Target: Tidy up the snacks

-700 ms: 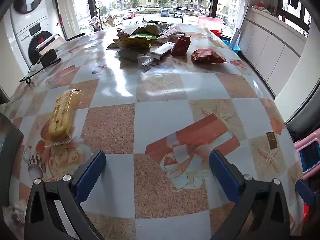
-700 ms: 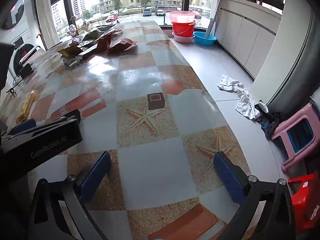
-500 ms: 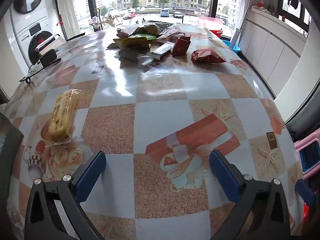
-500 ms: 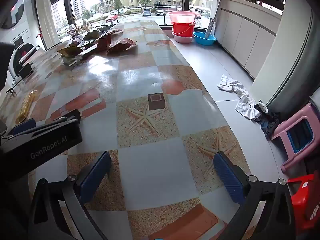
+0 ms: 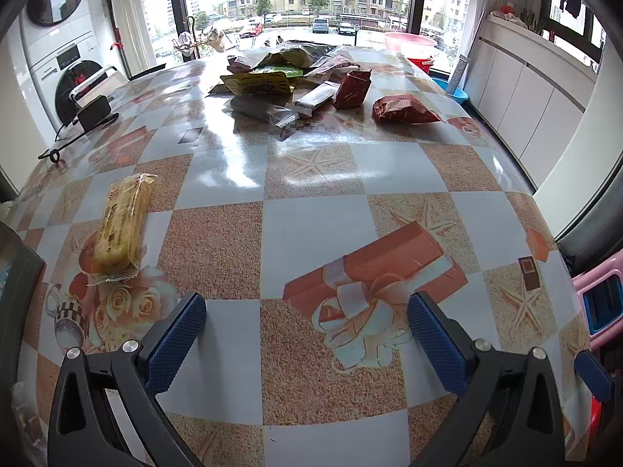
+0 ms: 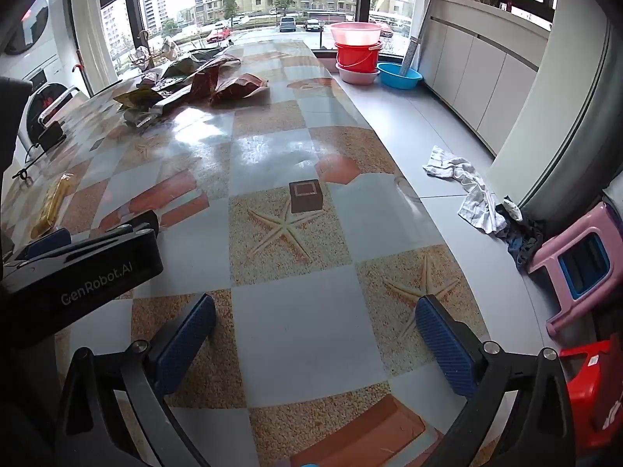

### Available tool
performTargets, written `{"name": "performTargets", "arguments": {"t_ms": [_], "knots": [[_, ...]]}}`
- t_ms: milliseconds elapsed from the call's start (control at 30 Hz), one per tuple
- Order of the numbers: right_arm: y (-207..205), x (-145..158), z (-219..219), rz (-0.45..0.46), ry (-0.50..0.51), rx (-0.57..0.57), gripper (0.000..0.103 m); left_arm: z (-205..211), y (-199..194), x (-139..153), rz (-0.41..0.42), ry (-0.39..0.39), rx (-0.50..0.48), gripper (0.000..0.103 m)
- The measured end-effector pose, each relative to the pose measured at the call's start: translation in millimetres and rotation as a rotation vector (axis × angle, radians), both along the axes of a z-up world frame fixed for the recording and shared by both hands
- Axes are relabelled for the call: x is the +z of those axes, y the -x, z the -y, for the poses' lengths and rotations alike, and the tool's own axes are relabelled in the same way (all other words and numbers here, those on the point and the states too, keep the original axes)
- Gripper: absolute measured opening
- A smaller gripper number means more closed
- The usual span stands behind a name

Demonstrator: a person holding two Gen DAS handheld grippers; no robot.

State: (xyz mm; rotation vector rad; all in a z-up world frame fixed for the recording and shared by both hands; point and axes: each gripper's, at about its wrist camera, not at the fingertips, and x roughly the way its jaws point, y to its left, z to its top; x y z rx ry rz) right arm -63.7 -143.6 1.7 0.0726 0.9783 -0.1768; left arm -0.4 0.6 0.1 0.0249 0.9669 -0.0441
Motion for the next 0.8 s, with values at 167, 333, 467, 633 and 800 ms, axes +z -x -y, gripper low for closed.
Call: {"name": "performTargets", "arguments": {"t_ms": [167, 333, 467, 633, 800], "knots": [[-1.2, 0.7, -1.2, 0.0, 0.001, 0.0, 0.103, 0.0, 0.0, 0.0, 0.0, 0.0, 0.0, 0.103], [-1.0, 0.6, -1.0, 0.0, 0.0, 0.0, 0.103, 0.0, 0.0, 0.0, 0.0, 0.0, 0.0, 0.103], [-1.9, 0.6, -1.4, -0.001, 0.001, 0.0, 0.103, 0.0, 0.0, 0.0, 0.0, 0.0, 0.0, 0.103], [-1.5, 0.7, -1.3, -0.001, 0.001, 0.0, 0.103, 0.0, 0.0, 0.0, 0.0, 0.0, 0.0, 0.103], [-1.8, 0.7, -1.6, -0.001, 0.002, 0.0, 0.103, 0.0, 0.0, 0.0, 0.0, 0.0, 0.0, 0.103]]}}
